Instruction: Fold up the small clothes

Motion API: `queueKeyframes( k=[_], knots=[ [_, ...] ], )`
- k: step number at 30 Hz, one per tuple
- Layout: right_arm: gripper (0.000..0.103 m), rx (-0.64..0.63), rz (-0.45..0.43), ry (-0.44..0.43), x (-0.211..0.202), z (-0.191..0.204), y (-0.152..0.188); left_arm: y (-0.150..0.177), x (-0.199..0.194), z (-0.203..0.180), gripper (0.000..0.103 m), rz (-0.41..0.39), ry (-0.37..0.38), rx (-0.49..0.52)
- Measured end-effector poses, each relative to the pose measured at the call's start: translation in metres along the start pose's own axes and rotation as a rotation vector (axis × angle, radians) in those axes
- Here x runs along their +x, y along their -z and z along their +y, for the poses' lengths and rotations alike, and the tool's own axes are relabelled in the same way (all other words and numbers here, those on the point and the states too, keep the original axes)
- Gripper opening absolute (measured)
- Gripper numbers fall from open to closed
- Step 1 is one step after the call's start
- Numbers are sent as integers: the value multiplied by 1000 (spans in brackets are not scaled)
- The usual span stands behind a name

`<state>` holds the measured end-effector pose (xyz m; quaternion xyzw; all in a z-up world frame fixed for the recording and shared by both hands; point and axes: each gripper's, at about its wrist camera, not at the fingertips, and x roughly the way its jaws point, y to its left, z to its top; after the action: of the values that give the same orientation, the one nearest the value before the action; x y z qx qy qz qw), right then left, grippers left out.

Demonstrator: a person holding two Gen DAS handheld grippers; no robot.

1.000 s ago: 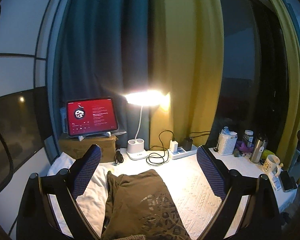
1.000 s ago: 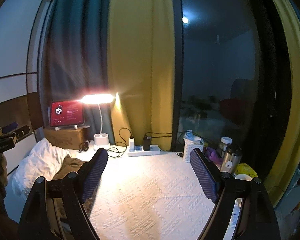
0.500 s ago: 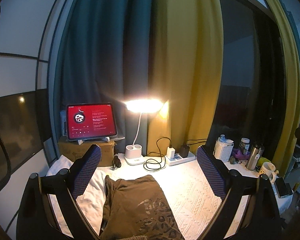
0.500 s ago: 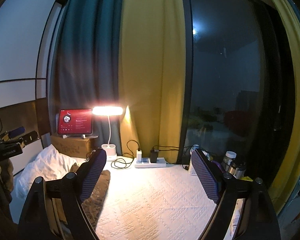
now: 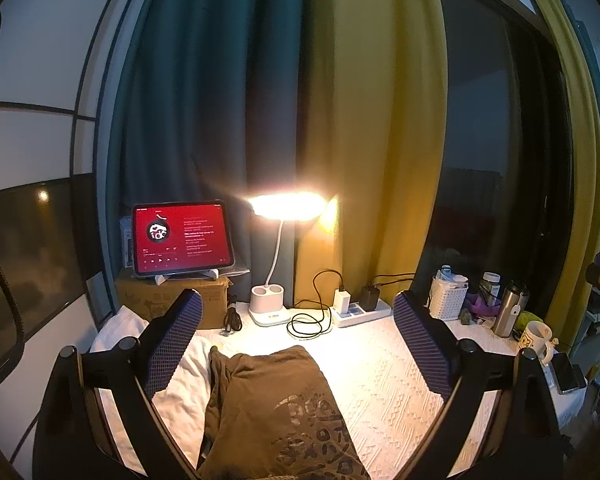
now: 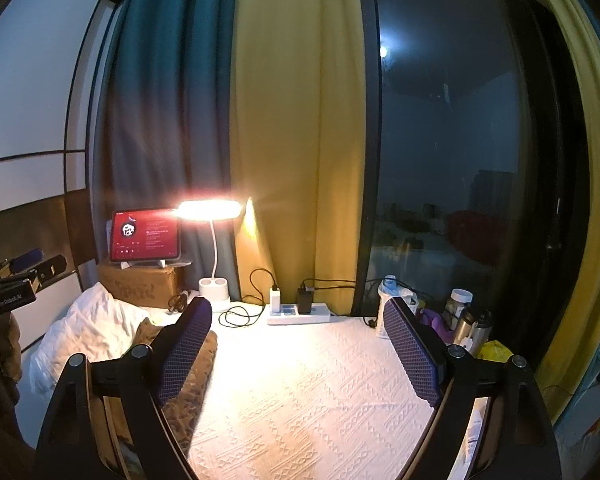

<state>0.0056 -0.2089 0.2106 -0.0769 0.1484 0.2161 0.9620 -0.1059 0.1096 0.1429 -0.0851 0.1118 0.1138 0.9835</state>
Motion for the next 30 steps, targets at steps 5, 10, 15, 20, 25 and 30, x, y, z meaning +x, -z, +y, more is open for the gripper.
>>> queueKeyframes(
  k=[5,10,15,20,25,30],
  knots=[
    [89,0,0,-1,0,-1,0,0,0,-1,96,0,-1,1],
    [89,1,6,1,1,0,2,0,1,-1,96,6,13,0],
    [89,1,6,2,1,1,2,1,1,-1,96,6,14,1],
    [89,1,7,2,1,1,2,0,1,-1,96,5,16,1],
    [89,1,7,3,1,2,2,1,1,-2,96,3,14,10],
    [89,0,7,4,1,2,2,1,2,-1,96,4,14,7]
  ],
)
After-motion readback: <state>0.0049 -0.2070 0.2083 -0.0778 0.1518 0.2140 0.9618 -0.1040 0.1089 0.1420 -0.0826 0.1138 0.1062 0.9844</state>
